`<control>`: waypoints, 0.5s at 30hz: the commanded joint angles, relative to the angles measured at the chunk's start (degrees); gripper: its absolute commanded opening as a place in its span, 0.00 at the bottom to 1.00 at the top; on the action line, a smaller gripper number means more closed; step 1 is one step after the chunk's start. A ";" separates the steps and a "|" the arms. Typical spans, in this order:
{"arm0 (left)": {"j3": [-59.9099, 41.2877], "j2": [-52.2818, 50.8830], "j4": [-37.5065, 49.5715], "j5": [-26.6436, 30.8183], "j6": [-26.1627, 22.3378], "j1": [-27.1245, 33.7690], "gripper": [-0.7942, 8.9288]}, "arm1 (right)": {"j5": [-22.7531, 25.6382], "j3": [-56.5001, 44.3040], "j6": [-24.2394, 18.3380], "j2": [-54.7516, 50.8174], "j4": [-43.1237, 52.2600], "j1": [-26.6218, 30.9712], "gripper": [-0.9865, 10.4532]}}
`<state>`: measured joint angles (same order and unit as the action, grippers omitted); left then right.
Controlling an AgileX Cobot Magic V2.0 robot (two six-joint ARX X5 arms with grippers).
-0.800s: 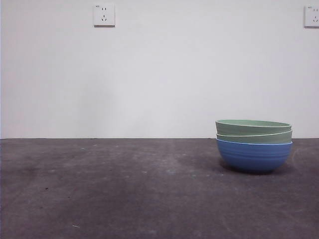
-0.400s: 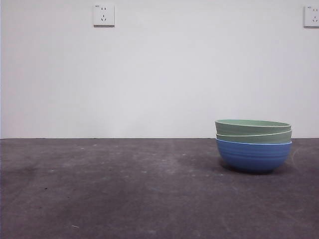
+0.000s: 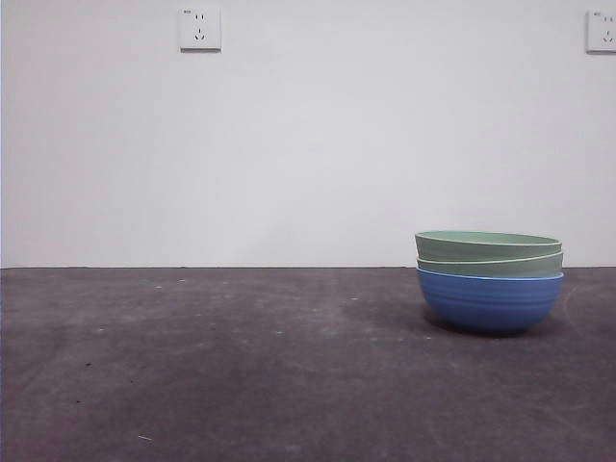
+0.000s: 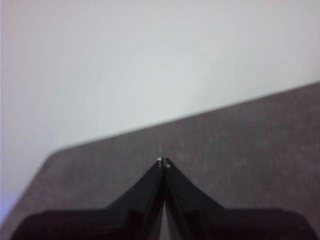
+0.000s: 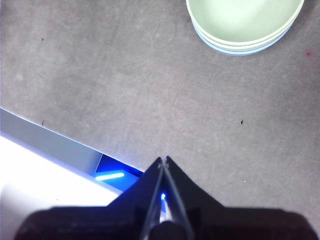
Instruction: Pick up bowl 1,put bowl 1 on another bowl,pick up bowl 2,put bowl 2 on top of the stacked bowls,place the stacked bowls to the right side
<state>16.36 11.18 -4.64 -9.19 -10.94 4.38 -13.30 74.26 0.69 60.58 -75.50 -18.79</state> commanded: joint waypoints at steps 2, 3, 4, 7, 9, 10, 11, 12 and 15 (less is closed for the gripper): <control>-5.88 -3.85 0.50 0.55 0.87 0.22 0.08 | 0.15 0.07 0.28 0.07 0.17 -0.02 0.09; -6.93 -4.57 0.50 0.79 0.87 0.22 0.08 | 0.15 0.07 0.28 0.07 0.17 -0.02 0.09; -7.89 -5.25 0.48 1.14 0.90 0.22 0.08 | 0.15 0.07 0.28 0.07 0.17 -0.02 0.09; -10.62 -7.10 0.48 1.70 1.79 0.22 0.08 | 0.15 0.07 0.28 0.07 0.17 -0.02 0.09; -12.17 -8.07 0.24 1.75 1.92 0.22 0.08 | 0.15 0.07 0.28 0.07 0.17 -0.02 0.09; -12.87 -8.48 0.24 1.70 1.95 0.22 0.08 | 0.15 0.07 0.28 0.07 0.17 -0.02 0.09; -13.55 -8.83 0.24 1.66 2.03 0.22 0.08 | 0.15 0.07 0.28 0.07 0.17 -0.02 0.09; -14.14 -9.14 0.26 1.66 2.36 0.22 0.08 | 0.15 0.07 0.28 0.07 0.17 -0.02 0.09; -15.82 -9.97 -0.20 1.68 4.07 0.22 0.08 | 0.15 0.07 0.28 0.07 0.17 -0.02 0.09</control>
<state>1.41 1.61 -4.86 -7.64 -8.40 4.38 -13.30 74.26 0.69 60.58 -75.50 -18.79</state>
